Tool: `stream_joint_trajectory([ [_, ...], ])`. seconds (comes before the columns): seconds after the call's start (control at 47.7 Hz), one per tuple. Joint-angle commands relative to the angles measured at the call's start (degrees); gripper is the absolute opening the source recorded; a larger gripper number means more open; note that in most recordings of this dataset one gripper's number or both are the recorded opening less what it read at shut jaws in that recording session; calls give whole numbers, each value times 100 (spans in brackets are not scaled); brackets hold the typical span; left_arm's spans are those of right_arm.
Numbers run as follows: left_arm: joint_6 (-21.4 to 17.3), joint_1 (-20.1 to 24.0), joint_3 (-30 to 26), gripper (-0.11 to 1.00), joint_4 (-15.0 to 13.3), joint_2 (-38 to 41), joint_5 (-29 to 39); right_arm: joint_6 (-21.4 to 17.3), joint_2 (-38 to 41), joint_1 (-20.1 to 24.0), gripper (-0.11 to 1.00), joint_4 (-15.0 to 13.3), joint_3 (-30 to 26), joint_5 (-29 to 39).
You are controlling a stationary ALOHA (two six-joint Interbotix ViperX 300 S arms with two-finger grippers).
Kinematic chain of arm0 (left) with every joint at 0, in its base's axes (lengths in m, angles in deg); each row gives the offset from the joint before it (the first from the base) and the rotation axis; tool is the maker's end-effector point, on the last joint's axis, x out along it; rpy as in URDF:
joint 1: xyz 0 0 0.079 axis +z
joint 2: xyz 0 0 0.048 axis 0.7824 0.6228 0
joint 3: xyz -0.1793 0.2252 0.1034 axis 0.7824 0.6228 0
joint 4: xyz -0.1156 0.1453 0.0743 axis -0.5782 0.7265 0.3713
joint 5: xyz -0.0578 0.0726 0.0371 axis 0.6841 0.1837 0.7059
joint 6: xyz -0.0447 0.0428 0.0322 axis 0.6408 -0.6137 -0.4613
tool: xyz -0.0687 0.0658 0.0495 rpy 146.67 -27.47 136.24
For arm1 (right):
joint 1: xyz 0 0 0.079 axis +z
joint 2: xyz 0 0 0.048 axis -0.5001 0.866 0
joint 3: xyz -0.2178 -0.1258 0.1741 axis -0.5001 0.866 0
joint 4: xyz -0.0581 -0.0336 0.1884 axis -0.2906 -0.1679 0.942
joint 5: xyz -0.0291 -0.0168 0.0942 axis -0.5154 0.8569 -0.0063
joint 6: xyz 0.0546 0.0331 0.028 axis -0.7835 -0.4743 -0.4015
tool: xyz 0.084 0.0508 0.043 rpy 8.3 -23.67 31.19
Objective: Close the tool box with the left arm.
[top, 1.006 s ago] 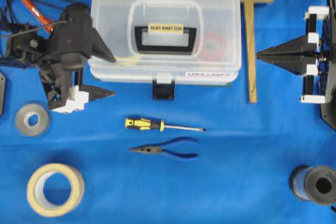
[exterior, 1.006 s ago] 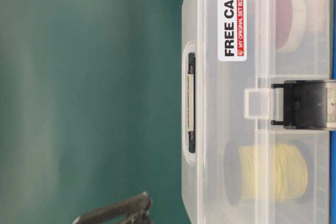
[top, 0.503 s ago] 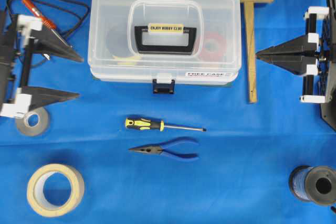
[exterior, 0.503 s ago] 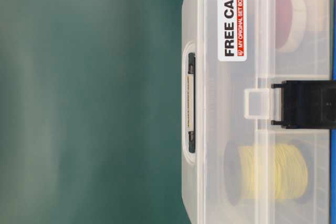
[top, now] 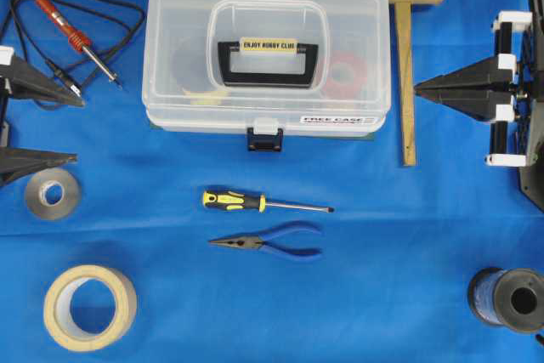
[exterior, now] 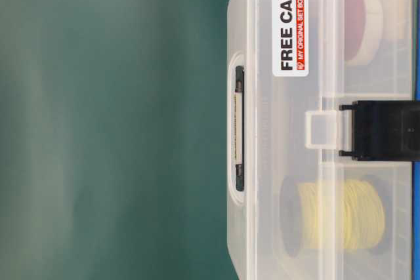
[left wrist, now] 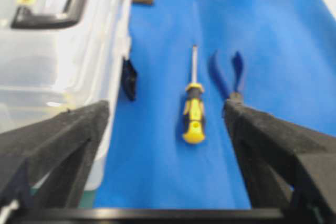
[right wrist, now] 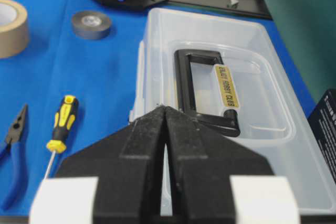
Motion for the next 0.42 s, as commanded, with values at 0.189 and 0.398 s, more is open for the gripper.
stream_joint_trajectory([
  [0.189,18,-53,396,90,0,-185,-343,-9,26,-9,0,9,-18,-18],
  [0.398,18,-53,668,90,-9,-185,-659,-9,35,-9,0,9,-9,-18],
])
